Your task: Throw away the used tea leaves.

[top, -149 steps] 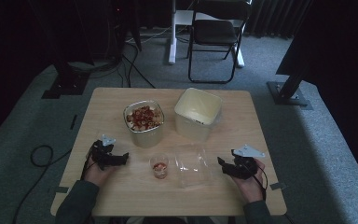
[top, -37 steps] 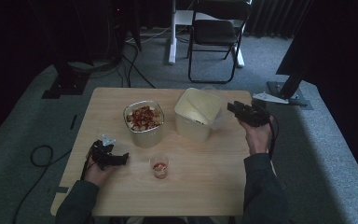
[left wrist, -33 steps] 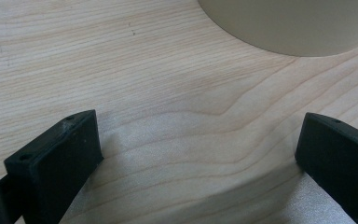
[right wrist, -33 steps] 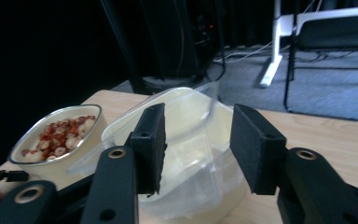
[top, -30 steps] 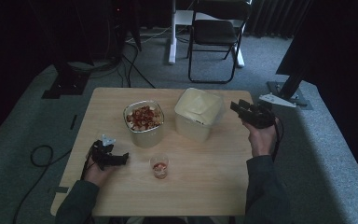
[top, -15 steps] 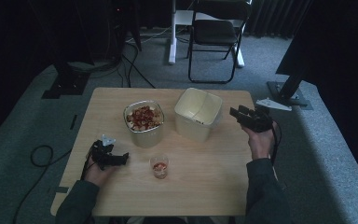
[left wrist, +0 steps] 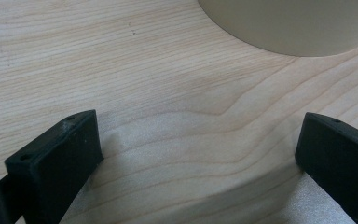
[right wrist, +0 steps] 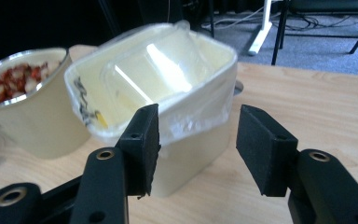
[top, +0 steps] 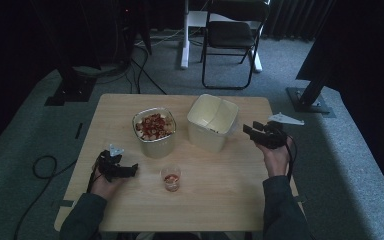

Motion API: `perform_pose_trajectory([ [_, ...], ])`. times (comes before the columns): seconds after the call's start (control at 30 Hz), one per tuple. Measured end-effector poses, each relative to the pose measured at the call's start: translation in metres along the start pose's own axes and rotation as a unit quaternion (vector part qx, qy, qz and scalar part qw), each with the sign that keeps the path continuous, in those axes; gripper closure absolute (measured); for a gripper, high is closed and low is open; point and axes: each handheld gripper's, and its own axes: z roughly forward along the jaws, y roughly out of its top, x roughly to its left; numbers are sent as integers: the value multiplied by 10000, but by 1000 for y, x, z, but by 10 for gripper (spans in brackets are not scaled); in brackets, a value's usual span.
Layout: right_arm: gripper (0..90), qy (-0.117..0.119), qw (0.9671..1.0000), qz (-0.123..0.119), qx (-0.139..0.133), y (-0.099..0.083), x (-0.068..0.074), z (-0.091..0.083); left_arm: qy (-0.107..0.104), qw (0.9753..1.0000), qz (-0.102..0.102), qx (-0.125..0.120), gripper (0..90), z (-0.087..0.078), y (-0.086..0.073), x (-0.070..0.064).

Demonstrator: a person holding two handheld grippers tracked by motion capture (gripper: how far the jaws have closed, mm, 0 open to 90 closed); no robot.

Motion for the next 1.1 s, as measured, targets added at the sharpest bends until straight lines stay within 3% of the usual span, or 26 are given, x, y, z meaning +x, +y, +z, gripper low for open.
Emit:
perform_pose_trajectory([
  [0.3,464,31,9995,-149,294,-29,9,7,-249,9993,265,12,54,-7,-5,-7],
  [0.43,452,94,9978,-418,507,-48,24,12,-448,9983,365,-47,73,-10,-4,-21],
  [0.5,450,108,9968,-533,583,-53,31,14,-646,9955,664,-190,72,-16,-5,-37],
  [0.57,450,159,9964,-565,612,-56,34,16,-728,9945,723,-231,72,-19,-5,-42],
  [0.6,448,190,9951,-693,681,-59,41,20,-899,9921,825,-291,72,-23,-7,-51],
  [0.67,446,161,9935,-820,773,-60,45,24,-1038,9899,909,-327,72,-26,-9,-57],
  [0.77,446,189,9930,-843,809,-62,48,28,-1315,9858,961,-418,72,-30,-10,-64],
  [0.8,446,187,9929,-837,825,-62,49,29,-1315,9858,961,-418,72,-30,-10,-64],
  [0.83,446,180,9927,-853,832,-62,49,29,-1490,9822,1046,-459,72,-32,-10,-70],
  [0.87,446,180,9927,-853,832,-62,49,29,-1490,9822,1046,-459,72,-32,-10,-70],
  [0.9,446,168,9927,-851,839,-62,49,29,-1661,9781,1151,-503,74,-32,-11,-77],
  [1.0,447,117,9927,-868,833,-63,49,28,-1869,9718,1293,-622,142,-34,-13,-86],
  [1.03,447,117,9927,-868,833,-63,49,28,-1869,9718,1293,-622,143,-34,-13,-86],
  [1.07,447,99,9925,-872,846,-64,48,28,-2018,9680,1338,-663,148,-36,-13,-90],
  [1.1,447,100,9925,-869,859,-64,48,28,-2082,9663,1346,-697,149,-36,-13,-91],
])
